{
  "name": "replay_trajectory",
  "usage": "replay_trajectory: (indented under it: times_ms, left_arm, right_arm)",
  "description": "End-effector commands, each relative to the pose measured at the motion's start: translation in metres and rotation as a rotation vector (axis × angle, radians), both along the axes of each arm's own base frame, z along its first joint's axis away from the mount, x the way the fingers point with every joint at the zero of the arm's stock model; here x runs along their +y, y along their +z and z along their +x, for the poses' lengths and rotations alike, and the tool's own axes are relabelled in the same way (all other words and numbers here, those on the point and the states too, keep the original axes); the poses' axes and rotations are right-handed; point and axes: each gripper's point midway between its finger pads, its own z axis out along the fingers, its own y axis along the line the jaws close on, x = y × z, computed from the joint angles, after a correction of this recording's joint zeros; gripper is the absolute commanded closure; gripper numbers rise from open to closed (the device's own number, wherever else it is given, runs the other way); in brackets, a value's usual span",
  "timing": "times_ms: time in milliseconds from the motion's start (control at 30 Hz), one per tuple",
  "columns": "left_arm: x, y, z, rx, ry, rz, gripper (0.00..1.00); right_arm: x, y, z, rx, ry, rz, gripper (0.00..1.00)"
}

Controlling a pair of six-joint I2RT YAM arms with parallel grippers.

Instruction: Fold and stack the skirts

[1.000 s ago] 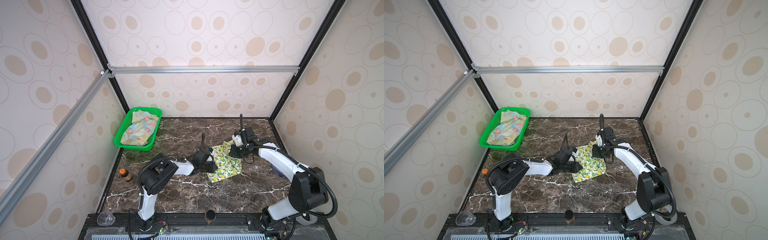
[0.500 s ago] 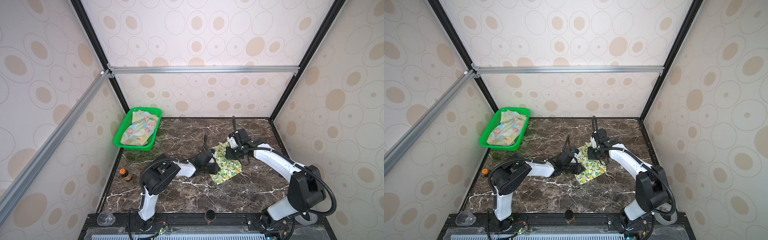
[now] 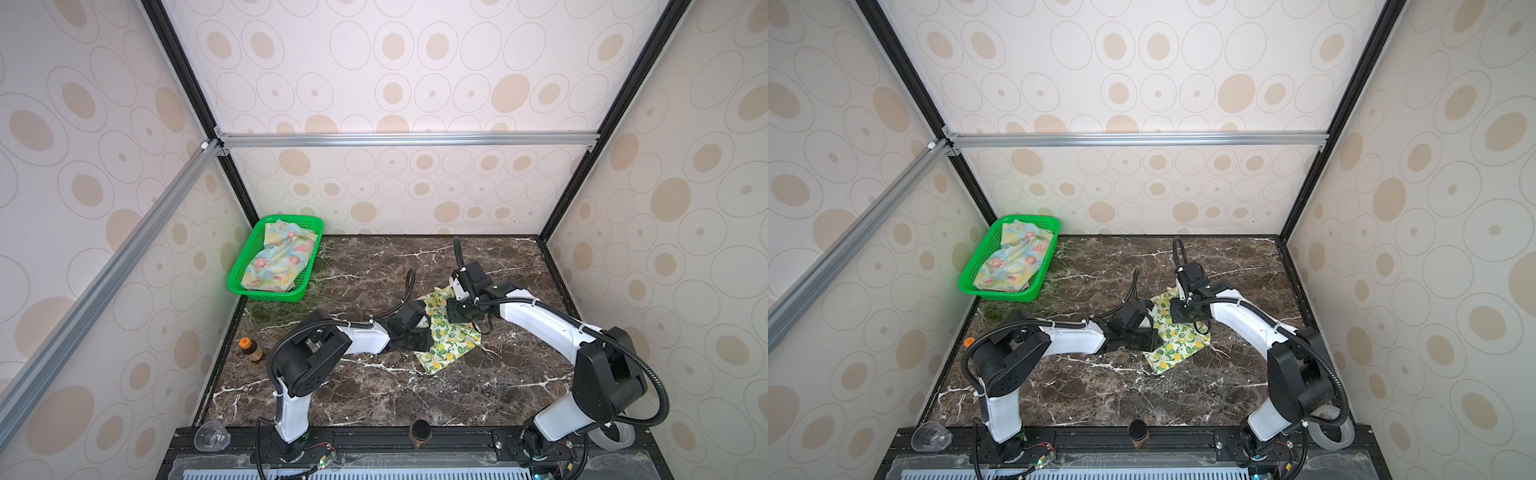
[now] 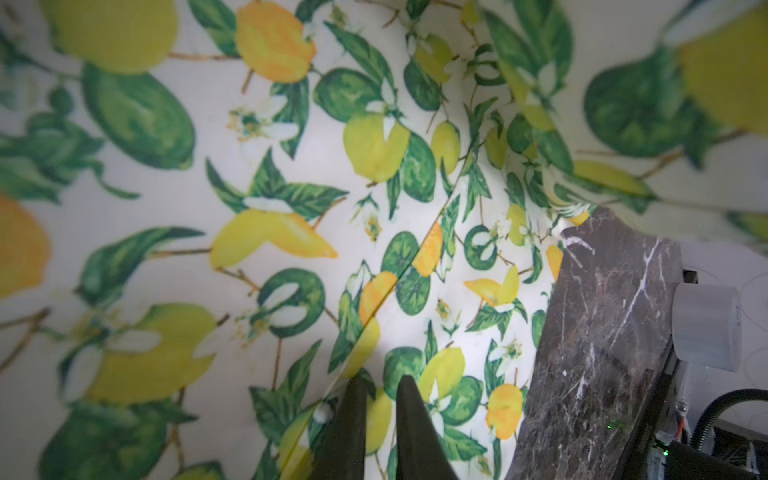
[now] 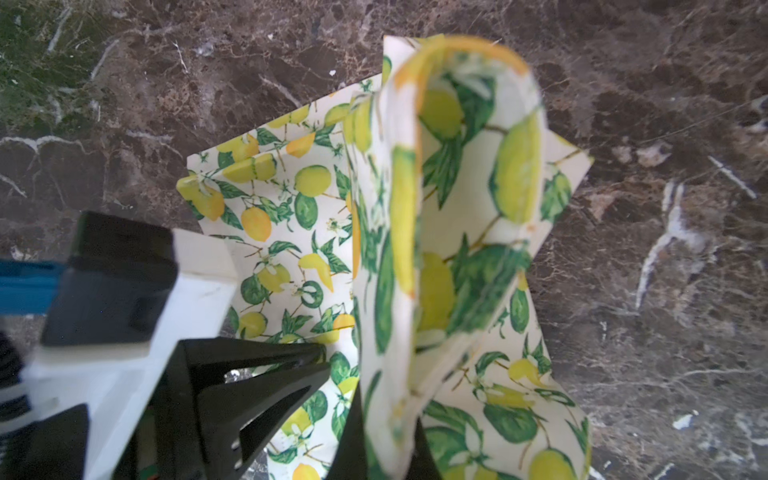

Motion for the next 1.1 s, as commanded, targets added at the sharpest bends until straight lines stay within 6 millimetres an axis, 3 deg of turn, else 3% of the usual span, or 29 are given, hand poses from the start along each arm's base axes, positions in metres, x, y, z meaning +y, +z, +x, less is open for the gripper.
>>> replay_trajectory:
  times_ms: [0,300,567,800,1067]
  left_arm:
    - [0.03,-0.004,0.002,-0.006,0.022,0.139,0.84]
    - [0.062,0.0,0.01,-0.038,0.059,0.203,0.84]
    - [0.073,-0.004,0.011,-0.052,0.05,0.241,0.84]
    - [0.065,-0.022,-0.003,-0.001,0.024,0.188,0.84]
    - [0.033,-0.037,-0.028,0.056,-0.02,0.105,0.84]
  right_arm:
    - [-0.008,-0.004,-0.002,-0.005,-0.019,-0.04,1.0]
    - [-0.017,0.0,-0.003,-0.029,-0.028,-0.083,1.0]
    - [-0.018,0.008,-0.002,-0.043,-0.023,-0.105,1.0]
    - [-0.005,0.015,-0.002,-0.057,0.007,-0.126,1.0]
    - [0.016,0.015,-0.008,-0.049,0.043,-0.121,1.0]
